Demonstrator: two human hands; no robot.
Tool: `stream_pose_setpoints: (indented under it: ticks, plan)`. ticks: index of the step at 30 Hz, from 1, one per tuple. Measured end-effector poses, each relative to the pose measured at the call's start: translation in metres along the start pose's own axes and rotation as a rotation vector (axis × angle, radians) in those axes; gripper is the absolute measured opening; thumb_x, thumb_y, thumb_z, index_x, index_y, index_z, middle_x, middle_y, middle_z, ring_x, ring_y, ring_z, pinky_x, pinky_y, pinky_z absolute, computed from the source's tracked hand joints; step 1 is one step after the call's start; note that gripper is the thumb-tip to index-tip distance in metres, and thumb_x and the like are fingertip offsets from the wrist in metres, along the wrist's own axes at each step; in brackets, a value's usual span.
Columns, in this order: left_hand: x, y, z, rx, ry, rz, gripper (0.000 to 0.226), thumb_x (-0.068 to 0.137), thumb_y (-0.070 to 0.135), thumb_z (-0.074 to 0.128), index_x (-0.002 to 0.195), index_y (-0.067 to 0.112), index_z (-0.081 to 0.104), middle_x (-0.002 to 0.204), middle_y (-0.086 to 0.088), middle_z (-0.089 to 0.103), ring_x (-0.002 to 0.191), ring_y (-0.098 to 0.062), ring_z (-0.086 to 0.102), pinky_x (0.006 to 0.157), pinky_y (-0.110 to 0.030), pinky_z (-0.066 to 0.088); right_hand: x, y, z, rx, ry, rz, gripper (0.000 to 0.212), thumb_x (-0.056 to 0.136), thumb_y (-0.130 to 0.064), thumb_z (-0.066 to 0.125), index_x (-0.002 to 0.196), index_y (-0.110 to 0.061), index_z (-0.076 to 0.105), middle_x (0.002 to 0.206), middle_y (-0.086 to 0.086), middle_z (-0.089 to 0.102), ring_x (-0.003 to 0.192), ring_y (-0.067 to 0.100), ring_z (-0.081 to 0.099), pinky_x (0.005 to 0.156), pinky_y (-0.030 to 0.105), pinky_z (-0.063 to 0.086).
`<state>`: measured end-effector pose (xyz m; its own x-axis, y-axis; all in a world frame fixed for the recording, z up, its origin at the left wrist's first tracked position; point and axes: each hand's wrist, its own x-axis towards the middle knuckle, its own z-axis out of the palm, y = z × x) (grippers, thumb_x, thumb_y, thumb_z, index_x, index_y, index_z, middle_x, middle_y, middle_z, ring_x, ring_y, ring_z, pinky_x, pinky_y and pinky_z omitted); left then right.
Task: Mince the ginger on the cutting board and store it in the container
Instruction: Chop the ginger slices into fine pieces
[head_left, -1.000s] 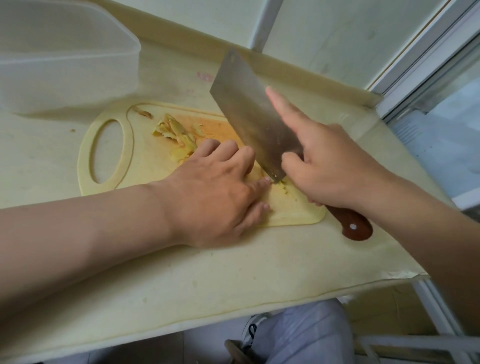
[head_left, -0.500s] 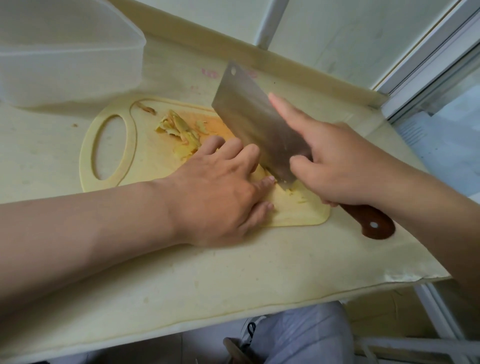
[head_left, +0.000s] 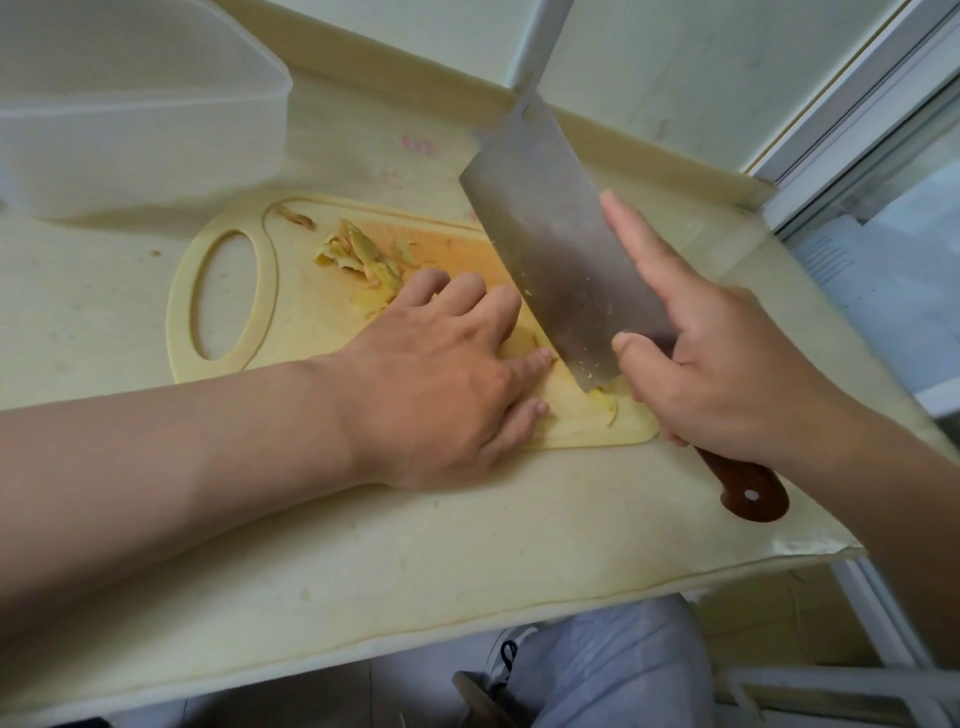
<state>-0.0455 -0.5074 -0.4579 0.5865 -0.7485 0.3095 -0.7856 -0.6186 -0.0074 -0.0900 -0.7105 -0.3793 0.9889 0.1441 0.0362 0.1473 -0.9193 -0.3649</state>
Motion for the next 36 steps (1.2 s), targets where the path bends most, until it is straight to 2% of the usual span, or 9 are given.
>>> stream_pose_setpoints:
  ticks: [8,13,18,21,26,32,36]
  plan:
    - [0.000,-0.001,0.002,0.000,0.021,0.008,0.064,0.097,0.053,0.020,0.130,0.020,0.064,0.102,-0.014,0.053,0.089,-0.034,0.049,0.088,-0.051,0.043,0.014,-0.007,-0.008,-0.049,-0.116,0.021,0.092,0.097,-0.008,0.049,0.154,-0.067,0.007,0.057,0.009,0.064,0.043,0.021,0.059,0.055,0.037,0.057]
    - [0.001,-0.001,0.003,0.004,0.027,0.009,0.064,0.097,0.053,0.021,0.129,0.020,0.065,0.101,-0.014,0.053,0.089,-0.033,0.050,0.087,-0.051,0.043,0.033,-0.018,-0.008,-0.131,-0.187,-0.004,0.092,0.093,-0.007,0.048,0.160,-0.057,0.008,0.062,-0.015,0.069,0.039,0.015,0.062,0.049,0.032,0.058]
    - [-0.001,0.000,0.002,0.010,0.025,0.003,0.066,0.097,0.055,0.017,0.132,0.023,0.063,0.103,-0.013,0.053,0.089,-0.033,0.048,0.089,-0.050,0.042,0.043,-0.021,-0.002,-0.096,-0.122,-0.025,0.093,0.091,-0.006,0.048,0.162,-0.052,0.009,0.059,-0.003,0.068,0.040,0.016,0.062,0.047,0.031,0.057]
    - [-0.001,0.000,0.000,0.014,0.014,-0.004,0.068,0.096,0.055,0.014,0.133,0.024,0.062,0.105,-0.013,0.053,0.092,-0.033,0.048,0.091,-0.051,0.041,0.028,-0.014,0.004,-0.062,0.006,-0.020,0.092,0.093,-0.008,0.051,0.161,-0.054,0.010,0.056,0.010,0.064,0.046,0.017,0.061,0.055,0.037,0.055]
    - [-0.001,0.000,-0.001,0.015,-0.014,-0.013,0.072,0.094,0.056,0.008,0.136,0.026,0.057,0.111,-0.011,0.050,0.098,-0.032,0.046,0.095,-0.051,0.038,0.003,-0.003,0.008,0.024,0.076,0.009,0.092,0.097,-0.009,0.052,0.155,-0.064,0.008,0.065,0.021,0.066,0.049,0.031,0.061,0.049,0.041,0.052]
    - [0.000,-0.001,0.000,0.008,-0.008,-0.004,0.069,0.095,0.055,0.012,0.134,0.025,0.060,0.108,-0.012,0.051,0.094,-0.032,0.047,0.094,-0.050,0.039,0.002,-0.001,0.001,-0.010,0.003,-0.002,0.092,0.097,-0.010,0.052,0.154,-0.067,0.007,0.059,0.016,0.065,0.048,0.029,0.060,0.055,0.043,0.054]
    - [-0.001,-0.002,0.002,0.007,0.003,-0.002,0.068,0.096,0.055,0.014,0.136,0.024,0.059,0.107,-0.012,0.052,0.094,-0.033,0.047,0.094,-0.050,0.040,0.007,-0.003,-0.002,-0.024,-0.044,-0.019,0.091,0.097,-0.009,0.051,0.155,-0.065,0.008,0.056,0.014,0.063,0.046,0.027,0.060,0.052,0.039,0.052]
